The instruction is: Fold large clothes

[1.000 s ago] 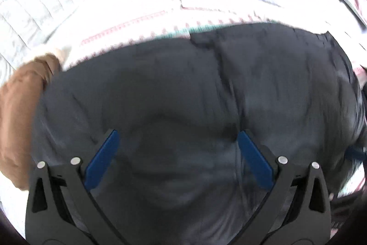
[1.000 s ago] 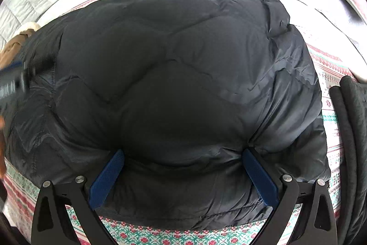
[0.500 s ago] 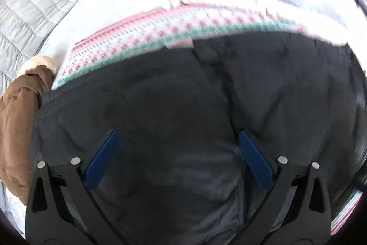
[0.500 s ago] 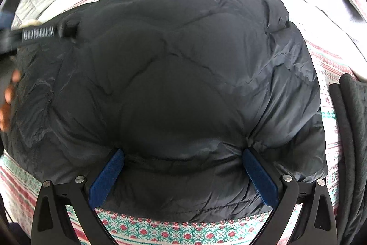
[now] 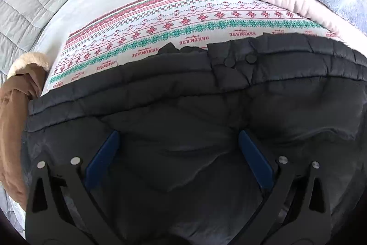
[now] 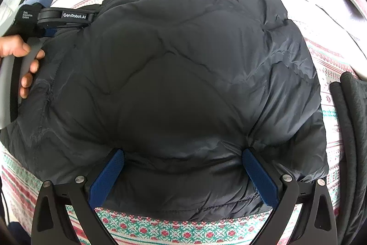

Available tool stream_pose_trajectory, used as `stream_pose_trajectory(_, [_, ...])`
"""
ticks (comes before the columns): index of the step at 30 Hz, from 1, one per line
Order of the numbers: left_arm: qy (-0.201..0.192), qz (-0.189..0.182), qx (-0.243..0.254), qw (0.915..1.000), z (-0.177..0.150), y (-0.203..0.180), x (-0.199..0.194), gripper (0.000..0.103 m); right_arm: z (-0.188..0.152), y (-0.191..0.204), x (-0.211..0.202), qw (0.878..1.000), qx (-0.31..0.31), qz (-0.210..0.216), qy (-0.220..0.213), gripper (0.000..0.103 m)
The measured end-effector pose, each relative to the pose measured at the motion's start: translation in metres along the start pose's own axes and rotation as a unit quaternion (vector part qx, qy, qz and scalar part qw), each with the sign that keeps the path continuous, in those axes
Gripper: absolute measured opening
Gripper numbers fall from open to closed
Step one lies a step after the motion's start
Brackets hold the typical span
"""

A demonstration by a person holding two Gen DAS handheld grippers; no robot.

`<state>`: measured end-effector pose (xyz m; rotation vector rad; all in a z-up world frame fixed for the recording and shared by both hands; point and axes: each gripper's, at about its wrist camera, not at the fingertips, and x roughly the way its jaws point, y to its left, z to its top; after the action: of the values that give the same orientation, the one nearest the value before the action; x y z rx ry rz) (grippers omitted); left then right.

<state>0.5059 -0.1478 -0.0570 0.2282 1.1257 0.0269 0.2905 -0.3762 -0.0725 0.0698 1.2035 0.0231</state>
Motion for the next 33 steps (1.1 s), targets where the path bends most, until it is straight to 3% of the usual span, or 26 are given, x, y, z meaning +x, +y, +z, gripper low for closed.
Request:
stream_pose_trajectory(6, [-0.043,-0.036,-0.015,0.9983,-0.014,0.018,-0.039,0.103,0.002,0.000,0.001,1.000,0.002,0.004,0.002,0.103])
stream_pose_trajectory(11, [-0.085,-0.054,0.021,0.9947,-0.061,0.013,-0.074,0.103,0.003,0.002,0.001,1.000,0.002,0.001,0.002,0.103])
stream_pose_trajectory(14, [-0.059,-0.044,0.048,0.9962,-0.080,-0.003,-0.056,0.103,0.004,0.003,0.003,1.000,0.002,-0.001,0.001,0.103])
stream_pose_trajectory(17, [-0.053,-0.036,0.036,0.9973,-0.082,-0.007,-0.038,0.103,0.002,0.007,0.003,1.000,-0.001,0.001,-0.003,0.103])
stream_pose_trajectory(25, [-0.057,-0.041,0.019,0.9973,-0.082,-0.001,-0.052,0.103,-0.002,0.003,-0.006,1.000,0.005,0.014,-0.007,0.103])
stream_pose_trajectory(30, [-0.082,-0.092,-0.002,0.9924,-0.112,0.028,-0.090,0.103,-0.008,-0.026,-0.037,0.995,0.060,0.064,-0.040,0.103])
stream_pose_trajectory(33, [-0.094,-0.107,-0.012,0.9898,-0.133,0.054,-0.115,0.103,-0.015,-0.063,-0.058,0.982,0.129,0.119,-0.069,0.103])
